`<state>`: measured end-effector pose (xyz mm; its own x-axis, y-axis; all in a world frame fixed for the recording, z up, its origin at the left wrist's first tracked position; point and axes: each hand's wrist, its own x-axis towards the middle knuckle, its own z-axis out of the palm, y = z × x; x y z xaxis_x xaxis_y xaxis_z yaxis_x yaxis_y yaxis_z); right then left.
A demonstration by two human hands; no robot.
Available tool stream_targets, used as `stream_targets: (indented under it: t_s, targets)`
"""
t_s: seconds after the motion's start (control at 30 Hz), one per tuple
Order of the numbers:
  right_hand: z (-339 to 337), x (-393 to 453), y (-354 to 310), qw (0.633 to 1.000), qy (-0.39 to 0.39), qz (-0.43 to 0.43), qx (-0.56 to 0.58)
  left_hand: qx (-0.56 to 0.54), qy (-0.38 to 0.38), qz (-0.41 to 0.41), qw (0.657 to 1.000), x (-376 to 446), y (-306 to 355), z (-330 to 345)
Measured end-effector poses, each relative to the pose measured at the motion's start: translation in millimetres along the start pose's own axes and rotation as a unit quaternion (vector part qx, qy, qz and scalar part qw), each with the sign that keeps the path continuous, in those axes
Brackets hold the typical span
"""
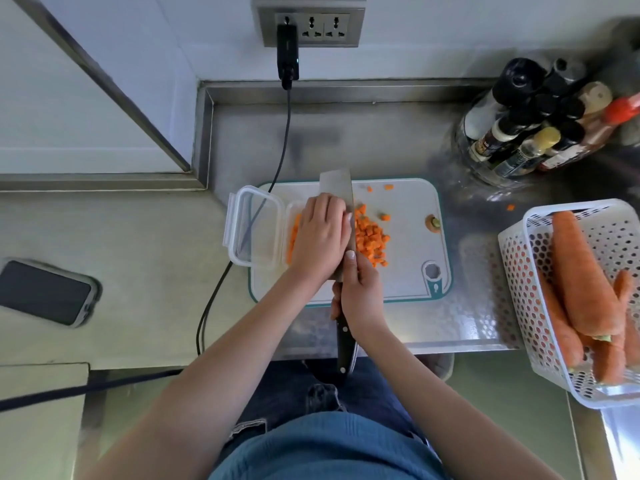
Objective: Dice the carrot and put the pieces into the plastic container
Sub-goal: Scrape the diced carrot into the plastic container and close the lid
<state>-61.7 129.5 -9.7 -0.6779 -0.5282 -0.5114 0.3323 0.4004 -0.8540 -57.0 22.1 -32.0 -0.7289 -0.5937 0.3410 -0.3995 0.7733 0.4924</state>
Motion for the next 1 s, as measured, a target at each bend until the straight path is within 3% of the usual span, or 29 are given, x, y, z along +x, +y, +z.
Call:
stream_targets:
  t_s: [0.1,0.23,0.4,0.57,0.73,0.87,1.0]
  targets:
    - [3.7,1.0,4.7,0.999,0.026,0.019,-0.003,0.029,-0.009,-0.040,0.999,-11.7,-24.5,-0.8]
    - [-11.1,3.1,7.5,0.999,0.043,0.017,-0.025,0.072,-0.065,0.019,0.995,-23.1,-42.7,-8.3]
    - [-48.9,24.4,7.9,0.985,0.114,-0.041,-0.127,0.057,-0.035,0.012,0.998,-21.1,-36.7,-14.5]
    - [-94.1,63.6,-6.5,0.919,0.159,-0.096,-0.348,0.056,-0.029,0.033,0.997,-16.7,-29.5,-14.0]
    - [-96.9,87.3,-20.4,0.841,0.086,-0.123,-0.520,0.044,-0.032,0.060,0.997,-16.9,-25.3,-11.4]
    - [-94.9,90.8,-24.8,0.772,0.044,-0.163,-0.613,0.113,-0.131,0.134,0.976,-30.1,-31.1,-5.2]
    - [-107.4,83.4,-21.0,0.739,-0.010,-0.193,-0.645,0.117,-0.151,0.074,0.979,-35.2,-38.0,0.5]
